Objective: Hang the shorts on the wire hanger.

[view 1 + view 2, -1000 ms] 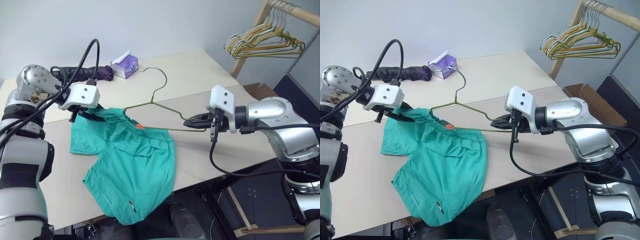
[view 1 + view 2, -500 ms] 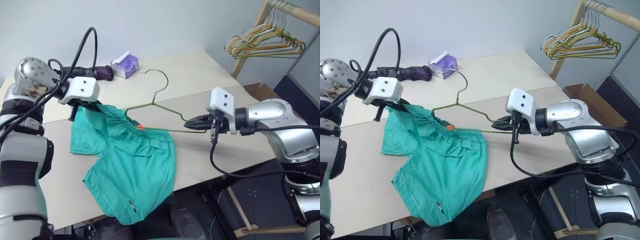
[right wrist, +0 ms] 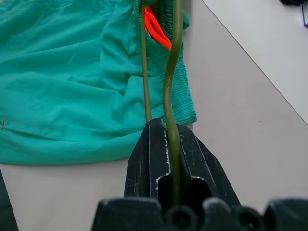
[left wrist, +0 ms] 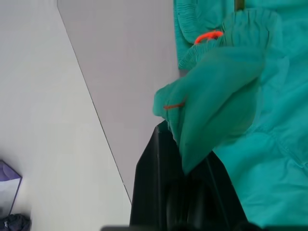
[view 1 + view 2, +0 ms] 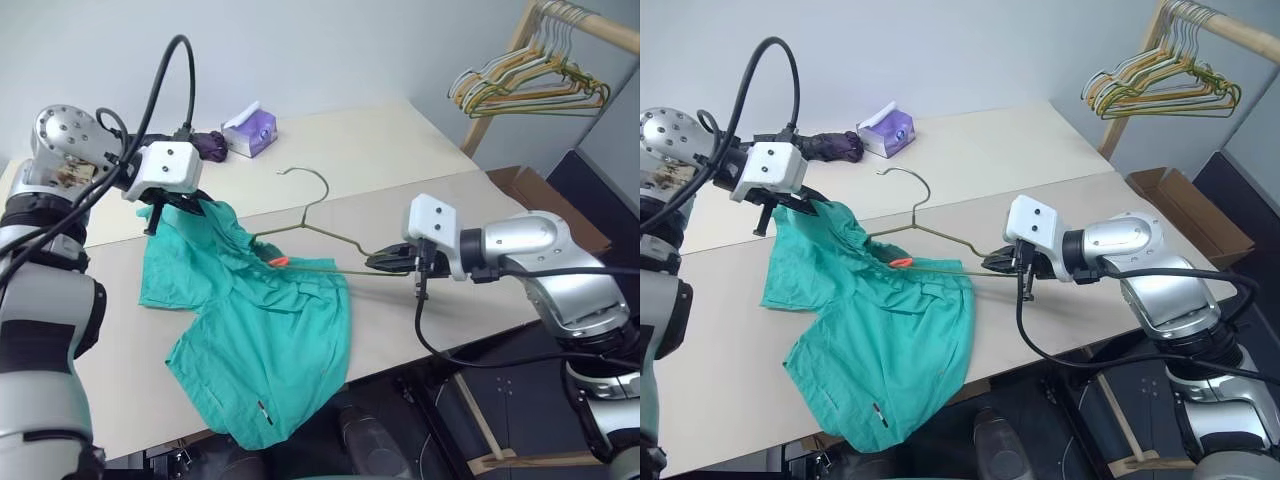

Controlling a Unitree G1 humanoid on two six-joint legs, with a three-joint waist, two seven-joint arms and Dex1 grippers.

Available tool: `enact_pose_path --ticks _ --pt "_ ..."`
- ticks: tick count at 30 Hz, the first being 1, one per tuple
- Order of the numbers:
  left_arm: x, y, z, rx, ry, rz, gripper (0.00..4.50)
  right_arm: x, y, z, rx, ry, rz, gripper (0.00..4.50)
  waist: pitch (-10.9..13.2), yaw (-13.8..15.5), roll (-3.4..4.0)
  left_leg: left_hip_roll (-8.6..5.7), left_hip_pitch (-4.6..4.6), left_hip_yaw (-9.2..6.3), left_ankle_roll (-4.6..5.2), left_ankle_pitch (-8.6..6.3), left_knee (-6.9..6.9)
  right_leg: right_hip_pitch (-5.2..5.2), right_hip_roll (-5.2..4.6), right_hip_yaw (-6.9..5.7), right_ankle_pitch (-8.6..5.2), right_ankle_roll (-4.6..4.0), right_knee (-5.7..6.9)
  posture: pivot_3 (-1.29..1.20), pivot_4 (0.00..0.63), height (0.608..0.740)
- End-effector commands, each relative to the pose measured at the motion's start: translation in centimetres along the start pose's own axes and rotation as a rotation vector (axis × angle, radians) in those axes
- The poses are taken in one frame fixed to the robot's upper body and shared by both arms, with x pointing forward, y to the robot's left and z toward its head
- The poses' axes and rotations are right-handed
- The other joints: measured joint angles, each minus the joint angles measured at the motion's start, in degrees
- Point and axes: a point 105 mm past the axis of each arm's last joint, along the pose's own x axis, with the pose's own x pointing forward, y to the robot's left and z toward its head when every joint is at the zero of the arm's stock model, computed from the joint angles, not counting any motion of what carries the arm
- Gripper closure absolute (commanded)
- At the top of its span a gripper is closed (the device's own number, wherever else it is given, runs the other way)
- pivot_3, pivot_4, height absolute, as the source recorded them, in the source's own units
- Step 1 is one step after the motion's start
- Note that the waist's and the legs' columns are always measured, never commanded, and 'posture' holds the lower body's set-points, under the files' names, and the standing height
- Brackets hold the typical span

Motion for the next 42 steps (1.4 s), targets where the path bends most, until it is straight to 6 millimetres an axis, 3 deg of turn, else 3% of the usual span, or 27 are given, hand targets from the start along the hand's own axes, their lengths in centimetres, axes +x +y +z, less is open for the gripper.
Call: enact_pose_path --ticks 1,4,8,15,19,25,36,39,42 --pt "-1.4 1.1 1.3 0.042 -0.021 0.049 4.45 -0.2 0.1 0.4 -0.092 0.022 -0.036 4.5 0.0 0.1 0.0 0.0 0.0 0.0 0.0 0.0 0.0 0.0 0.0 0.0 0.0 0.0 0.0 -0.18 0.05 0.74" --pt "-1.5 1.1 1.3 0.039 -0.024 0.052 4.45 -0.2 0.1 -0.1 -0.15 0.069 -0.061 4.5 0.0 0.5 0.0 0.0 0.0 0.0 0.0 0.0 0.0 0.0 0.0 0.0 0.0 0.0 0.0 -0.18 0.052 0.74" --pt "-1.5 1.1 1.3 0.032 -0.032 0.057 4.45 -0.2 1.3 0.9 -0.117 -0.019 -0.021 4.5 0.0 0.7 0.0 0.01 0.01 0.0 0.0 0.0 0.0 0.0 0.01 0.0 -0.01 0.0 -0.01 -0.18 0.052 0.74" --pt "-1.1 0.9 1.5 0.028 -0.054 0.044 4.45 2.6 0.1 2.1 -0.01 -0.073 -0.154 4.5 0.0 0.6 -0.01 0.0 0.01 -0.01 0.0 0.0 0.04 0.01 0.01 0.0 0.0 -0.01 0.05 -0.19 0.049 0.74" --pt "-1.2 0.9 1.5 0.027 -0.048 0.044 4.45 2.4 -0.1 2.6 0.028 -0.103 -0.173 4.5 0.0 0.9 -0.02 0.0 -0.01 -0.02 0.0 0.0 0.04 0.0 0.01 -0.01 0.0 0.0 0.03 -0.19 0.047 0.74" --pt "-1.5 1.0 1.3 0.023 -0.04 0.056 4.45 2.1 1.9 2.9 0.045 -0.173 -0.085 4.5 0.0 1.4 -0.03 0.0 -0.01 -0.02 0.0 0.0 0.04 0.01 0.01 -0.02 0.0 0.0 0.02 -0.18 0.04 0.74" --pt "-3.0 0.0 -0.6 -0.016 0.046 0.059 4.45 1.9 1.7 3.5 0.151 -0.289 -0.093 4.5 0.0 1.4 -0.05 0.01 0.0 -0.02 0.0 0.0 0.05 0.01 0.02 -0.02 0.0 0.0 0.03 -0.17 0.044 0.74" --pt "-3.3 0.0 -0.7 -0.04 0.047 0.067 3.87 1.9 1.6 3.3 0.154 -0.282 -0.093 4.5 0.0 1.7 -0.06 0.0 0.0 -0.03 0.0 0.0 0.05 0.02 0.02 -0.02 0.0 0.0 0.03 -0.16 0.048 0.74" --pt "-3.4 0.1 -0.6 -0.044 0.043 0.072 2.97 1.9 1.6 3.0 0.152 -0.262 -0.089 4.5 0.0 2.0 -0.06 0.01 -0.01 -0.03 0.0 0.0 0.05 0.02 0.02 -0.03 0.0 0.0 0.02 -0.16 0.05 0.74"
